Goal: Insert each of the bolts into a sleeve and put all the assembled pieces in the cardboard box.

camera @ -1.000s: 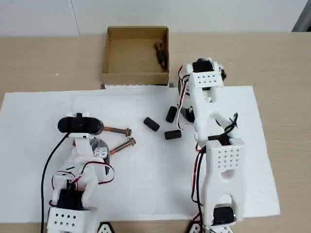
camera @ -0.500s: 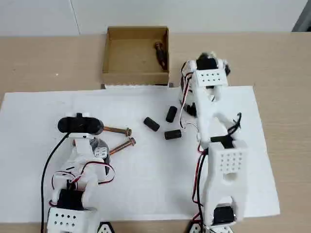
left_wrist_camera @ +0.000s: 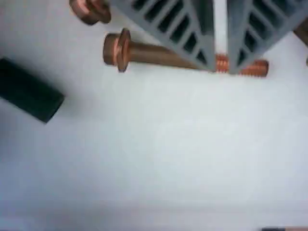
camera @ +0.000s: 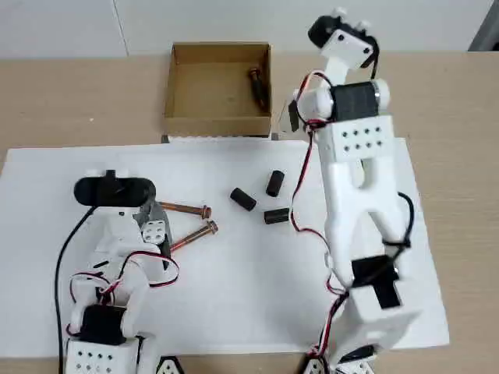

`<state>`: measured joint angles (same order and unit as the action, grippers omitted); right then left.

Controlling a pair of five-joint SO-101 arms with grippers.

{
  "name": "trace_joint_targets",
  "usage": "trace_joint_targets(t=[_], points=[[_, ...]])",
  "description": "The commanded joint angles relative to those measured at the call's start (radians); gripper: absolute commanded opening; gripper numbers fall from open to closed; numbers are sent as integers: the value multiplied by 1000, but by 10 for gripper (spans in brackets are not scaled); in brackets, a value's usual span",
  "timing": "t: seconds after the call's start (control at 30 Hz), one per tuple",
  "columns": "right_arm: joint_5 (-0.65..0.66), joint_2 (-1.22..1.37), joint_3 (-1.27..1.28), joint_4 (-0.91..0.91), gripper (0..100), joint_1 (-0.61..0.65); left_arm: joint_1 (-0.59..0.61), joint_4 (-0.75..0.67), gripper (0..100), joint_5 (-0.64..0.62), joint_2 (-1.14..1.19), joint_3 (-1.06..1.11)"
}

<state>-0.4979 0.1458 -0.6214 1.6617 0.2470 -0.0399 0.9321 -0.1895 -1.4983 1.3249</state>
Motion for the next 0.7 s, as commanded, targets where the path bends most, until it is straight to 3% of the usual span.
trace_joint_targets(t=[0.0, 0.3, 0.67], points=[[14, -150, 75, 15, 2, 28, -6, 46, 6, 8, -3, -94], [31, -475, 537, -30, 2, 51, -6, 91, 6, 51, 57, -183], [32, -756, 950, -104, 2, 50, -6, 189, 6, 130, 470, -490]])
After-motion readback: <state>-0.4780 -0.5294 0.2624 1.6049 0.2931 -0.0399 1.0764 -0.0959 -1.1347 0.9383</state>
